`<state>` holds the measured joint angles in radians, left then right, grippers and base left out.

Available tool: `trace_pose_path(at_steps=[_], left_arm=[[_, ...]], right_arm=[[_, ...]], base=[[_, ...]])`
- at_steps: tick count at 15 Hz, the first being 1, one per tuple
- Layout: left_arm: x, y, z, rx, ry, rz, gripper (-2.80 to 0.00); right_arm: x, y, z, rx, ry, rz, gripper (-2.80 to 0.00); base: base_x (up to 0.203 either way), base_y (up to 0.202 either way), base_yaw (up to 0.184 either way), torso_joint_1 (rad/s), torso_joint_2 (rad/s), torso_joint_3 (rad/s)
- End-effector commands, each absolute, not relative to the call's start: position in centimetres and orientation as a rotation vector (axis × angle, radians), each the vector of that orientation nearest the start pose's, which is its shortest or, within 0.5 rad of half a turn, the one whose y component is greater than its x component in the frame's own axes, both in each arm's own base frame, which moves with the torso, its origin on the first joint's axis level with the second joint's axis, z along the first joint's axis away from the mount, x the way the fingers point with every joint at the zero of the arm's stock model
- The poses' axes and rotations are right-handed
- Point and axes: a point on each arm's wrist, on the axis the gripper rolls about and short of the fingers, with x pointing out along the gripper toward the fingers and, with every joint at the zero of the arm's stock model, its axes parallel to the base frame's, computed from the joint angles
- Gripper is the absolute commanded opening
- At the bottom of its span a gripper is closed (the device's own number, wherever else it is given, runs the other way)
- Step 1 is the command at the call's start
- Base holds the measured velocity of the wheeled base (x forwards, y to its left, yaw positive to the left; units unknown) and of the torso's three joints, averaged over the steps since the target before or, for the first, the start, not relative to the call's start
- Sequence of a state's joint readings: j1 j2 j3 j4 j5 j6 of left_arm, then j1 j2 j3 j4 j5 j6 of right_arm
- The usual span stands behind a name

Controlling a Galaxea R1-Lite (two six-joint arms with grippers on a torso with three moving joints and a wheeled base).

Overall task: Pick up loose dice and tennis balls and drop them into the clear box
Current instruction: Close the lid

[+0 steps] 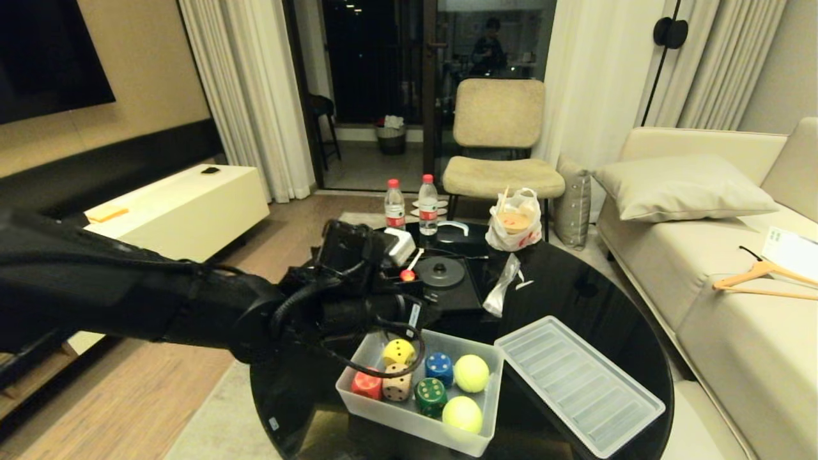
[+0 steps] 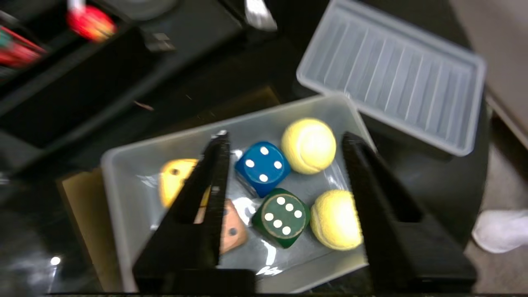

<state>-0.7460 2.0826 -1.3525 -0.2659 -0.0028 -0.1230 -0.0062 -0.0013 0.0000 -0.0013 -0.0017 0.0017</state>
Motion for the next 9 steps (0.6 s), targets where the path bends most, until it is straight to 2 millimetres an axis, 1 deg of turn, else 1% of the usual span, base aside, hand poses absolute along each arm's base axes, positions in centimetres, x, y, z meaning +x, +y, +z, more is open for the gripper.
trace_pose_path(at_steps=[1,3,5,7,9], left_arm=[[29.2,-25.4,21.1,0.01,0.384,-0.687,-2.8],[28.2,-22.7,23.3,-0.006,0.353,-0.655,-2.8],[27.3,-19.3,25.2,-0.021,0.317,-0.597,-2.8],[26.0,-15.6,26.3,-0.032,0.288,-0.527,-2.8],[24.1,-11.9,26.8,-0.041,0.265,-0.451,-2.8]], right_arm=[[-2.3,0.0,7.6,0.002,-0.002,-0.008,-2.8],[-2.3,0.0,7.6,0.002,-0.002,-0.008,-2.8],[-2.3,0.0,7.6,0.002,-0.002,-0.008,-2.8],[-2.3,0.0,7.6,0.002,-0.002,-0.008,-2.8],[-2.3,0.0,7.6,0.002,-0.002,-0.008,-2.8]], base=[[0.0,0.0,0.0,0.0,0.0,0.0],[0.0,0.0,0.0,0.0,0.0,0.0],[0.0,0.0,0.0,0.0,0.0,0.0],[0.0,0.0,0.0,0.0,0.0,0.0],[0.0,0.0,0.0,0.0,0.0,0.0]])
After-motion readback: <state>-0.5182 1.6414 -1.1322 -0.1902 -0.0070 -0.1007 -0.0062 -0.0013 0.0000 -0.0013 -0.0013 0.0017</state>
